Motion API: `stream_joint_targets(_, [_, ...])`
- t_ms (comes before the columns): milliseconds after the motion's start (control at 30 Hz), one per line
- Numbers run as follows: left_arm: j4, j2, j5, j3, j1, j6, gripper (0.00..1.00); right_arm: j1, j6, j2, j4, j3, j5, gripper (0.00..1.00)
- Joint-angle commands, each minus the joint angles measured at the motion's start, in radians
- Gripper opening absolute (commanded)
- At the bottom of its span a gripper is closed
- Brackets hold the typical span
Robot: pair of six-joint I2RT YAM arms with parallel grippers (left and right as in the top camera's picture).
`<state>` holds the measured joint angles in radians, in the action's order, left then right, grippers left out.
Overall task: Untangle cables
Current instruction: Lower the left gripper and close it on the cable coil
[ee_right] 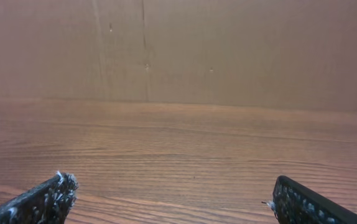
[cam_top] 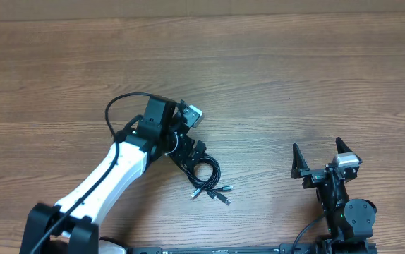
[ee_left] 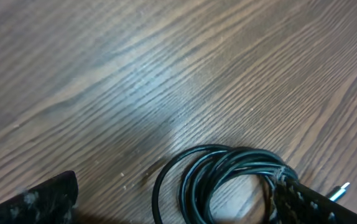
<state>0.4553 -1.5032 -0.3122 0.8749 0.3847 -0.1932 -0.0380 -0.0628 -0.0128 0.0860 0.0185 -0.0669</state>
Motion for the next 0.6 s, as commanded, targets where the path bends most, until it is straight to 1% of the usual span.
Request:
stream_joint_targets(0, [-0.003,-0.041,-0.035,0.018,0.02,-0.119,1.0,0.006,0.006,0.01,-0.006,-0.01,0.006,1.0])
stream_joint_targets(33, [0.002,-0.042,-0.026,0.018,0.029,-0.141,1.0,0.006,0.006,0.01,-0.006,-0.01,0.006,1.0])
stream_joint_targets(133, [0.037,-0.042,-0.014,0.018,0.074,-0.301,1.0,0.006,0.006,0.01,-0.006,-0.01,0.006,1.0])
stream_joint_targets(167, [0.055,-0.042,-0.014,0.018,0.093,-0.389,1.0,0.006,0.006,0.01,-0.006,-0.01,0.006,1.0])
stream_joint_targets(200, [0.066,-0.042,-0.014,0.018,0.108,-0.445,1.0,0.006,0.006,0.01,-0.006,-0.01,0.006,1.0])
stream_joint_targets(300, [0.079,-0.042,-0.014,0.018,0.151,-0.568,1.0,0.006,0.006,0.01,-0.006,-0.01,0.006,1.0])
stream_joint_targets(367, [0.079,-0.042,-0.012,0.018,0.161,-0.595,1.0,0.006,0.006,0.01,-0.006,-0.01,0.006,1.0])
stream_joint_targets(567, [0.08,-0.042,0.016,0.018,0.161,-0.596,1.0,0.006,0.006,0.01,-0.006,-0.01,0.006,1.0])
